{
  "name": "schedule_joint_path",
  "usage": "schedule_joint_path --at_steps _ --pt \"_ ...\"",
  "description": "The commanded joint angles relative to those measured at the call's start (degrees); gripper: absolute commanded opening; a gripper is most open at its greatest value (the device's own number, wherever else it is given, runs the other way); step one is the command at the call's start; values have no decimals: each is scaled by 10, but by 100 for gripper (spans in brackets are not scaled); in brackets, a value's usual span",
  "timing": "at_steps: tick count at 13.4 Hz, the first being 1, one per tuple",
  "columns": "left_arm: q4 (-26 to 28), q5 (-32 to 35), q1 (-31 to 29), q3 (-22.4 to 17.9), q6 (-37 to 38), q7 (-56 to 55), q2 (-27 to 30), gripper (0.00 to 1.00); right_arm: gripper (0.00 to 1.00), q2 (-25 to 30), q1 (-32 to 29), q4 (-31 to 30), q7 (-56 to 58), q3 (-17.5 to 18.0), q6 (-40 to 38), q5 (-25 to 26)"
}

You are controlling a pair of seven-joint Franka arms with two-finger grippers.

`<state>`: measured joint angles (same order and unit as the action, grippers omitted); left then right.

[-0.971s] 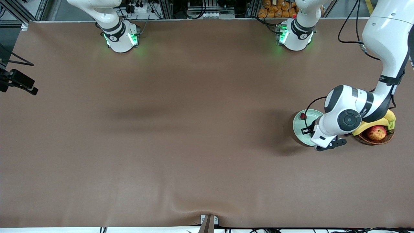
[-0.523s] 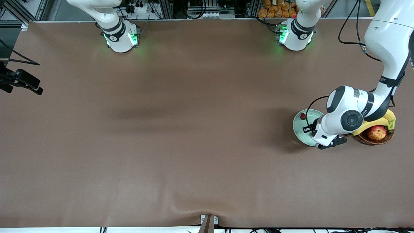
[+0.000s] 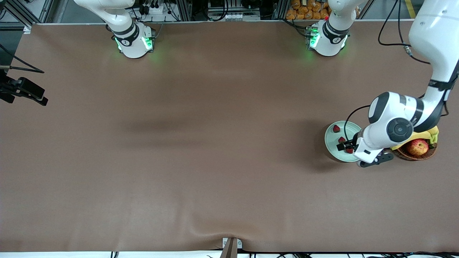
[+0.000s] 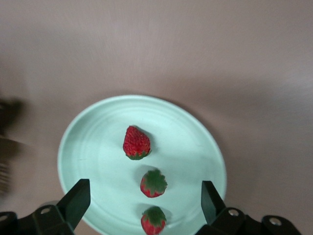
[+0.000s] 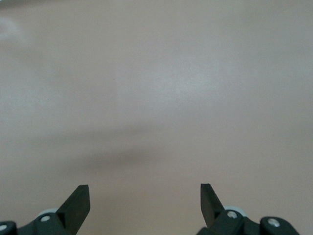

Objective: Collect all strawberries into plate

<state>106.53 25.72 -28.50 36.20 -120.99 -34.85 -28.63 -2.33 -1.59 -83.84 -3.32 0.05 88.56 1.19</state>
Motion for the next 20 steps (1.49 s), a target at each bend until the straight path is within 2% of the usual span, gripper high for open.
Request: schedule_joint_path --at_steps 1,3,5,7,9,11,13,16,18,20 --pt "-56 -28 -3 36 91 6 59 100 100 1 -3 0 4 2 -2 7" --pt "-137 -91 -2 63 147 6 57 100 100 1 -3 0 5 2 -2 7" --pt "-190 -121 -1 80 183 5 60 100 100 1 -3 1 5 2 -2 7" --pt "-223 -123 -3 99 217 6 69 100 100 1 -3 1 5 2 -2 7" --pt "-237 -133 -3 130 266 7 103 100 100 0 -3 1 4 2 -2 7" --pt "-250 -163 -3 133 269 7 140 100 100 0 -3 1 4 2 -2 7" --pt "-255 -214 -7 124 269 7 181 100 100 0 -3 1 4 2 -2 7" --pt "-257 -211 -8 127 280 6 195 100 100 0 -3 1 4 2 -4 7" --pt "-258 -211 14 115 298 7 200 100 100 0 -3 2 5 2 -2 7" --pt "-259 -212 109 17 298 -6 236 100 100 0 -4 1 5 2 -2 7"
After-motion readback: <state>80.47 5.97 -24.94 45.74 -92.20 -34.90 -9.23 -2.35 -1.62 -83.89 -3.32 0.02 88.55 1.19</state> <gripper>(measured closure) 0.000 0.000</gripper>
